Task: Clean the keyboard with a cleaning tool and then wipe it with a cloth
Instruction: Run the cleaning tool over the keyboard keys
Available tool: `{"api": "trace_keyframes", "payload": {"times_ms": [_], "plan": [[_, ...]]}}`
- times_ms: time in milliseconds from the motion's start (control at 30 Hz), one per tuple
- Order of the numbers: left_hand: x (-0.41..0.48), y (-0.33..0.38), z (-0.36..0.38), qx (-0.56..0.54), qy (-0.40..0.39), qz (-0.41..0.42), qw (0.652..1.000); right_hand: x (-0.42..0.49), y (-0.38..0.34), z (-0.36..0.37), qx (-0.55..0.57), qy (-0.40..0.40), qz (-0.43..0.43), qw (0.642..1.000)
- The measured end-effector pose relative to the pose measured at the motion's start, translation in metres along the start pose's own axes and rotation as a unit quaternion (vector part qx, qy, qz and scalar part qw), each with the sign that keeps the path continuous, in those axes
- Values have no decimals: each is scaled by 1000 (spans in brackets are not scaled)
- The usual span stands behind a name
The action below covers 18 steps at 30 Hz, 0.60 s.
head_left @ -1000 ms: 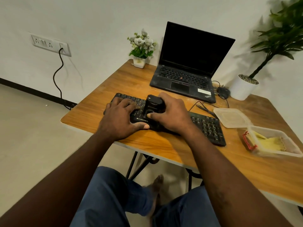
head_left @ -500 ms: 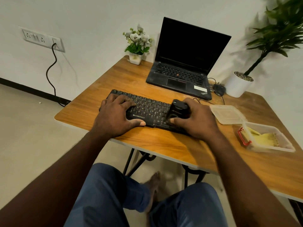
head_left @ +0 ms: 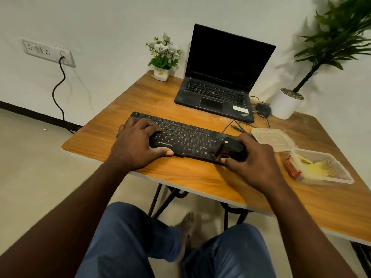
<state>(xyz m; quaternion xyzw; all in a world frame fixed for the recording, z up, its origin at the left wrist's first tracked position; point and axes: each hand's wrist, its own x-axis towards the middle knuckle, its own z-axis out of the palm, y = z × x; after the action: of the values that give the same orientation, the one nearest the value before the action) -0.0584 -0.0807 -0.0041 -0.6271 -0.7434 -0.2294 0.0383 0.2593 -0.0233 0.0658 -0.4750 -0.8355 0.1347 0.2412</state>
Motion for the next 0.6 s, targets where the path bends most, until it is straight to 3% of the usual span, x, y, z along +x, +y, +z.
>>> {"api": "trace_keyframes", "payload": {"times_ms": [200, 433, 600], "plan": [[0, 2, 1, -3, -12, -15, 1000, -1, -50, 56, 7, -17, -124, 992], [-1, 3, 0, -7, -10, -19, 1000, -19, 6, 14, -10, 4, -7, 1000], [-1, 4, -1, -6, -10, -17, 1000, -16, -11, 24, 4, 42, -30, 999]]}}
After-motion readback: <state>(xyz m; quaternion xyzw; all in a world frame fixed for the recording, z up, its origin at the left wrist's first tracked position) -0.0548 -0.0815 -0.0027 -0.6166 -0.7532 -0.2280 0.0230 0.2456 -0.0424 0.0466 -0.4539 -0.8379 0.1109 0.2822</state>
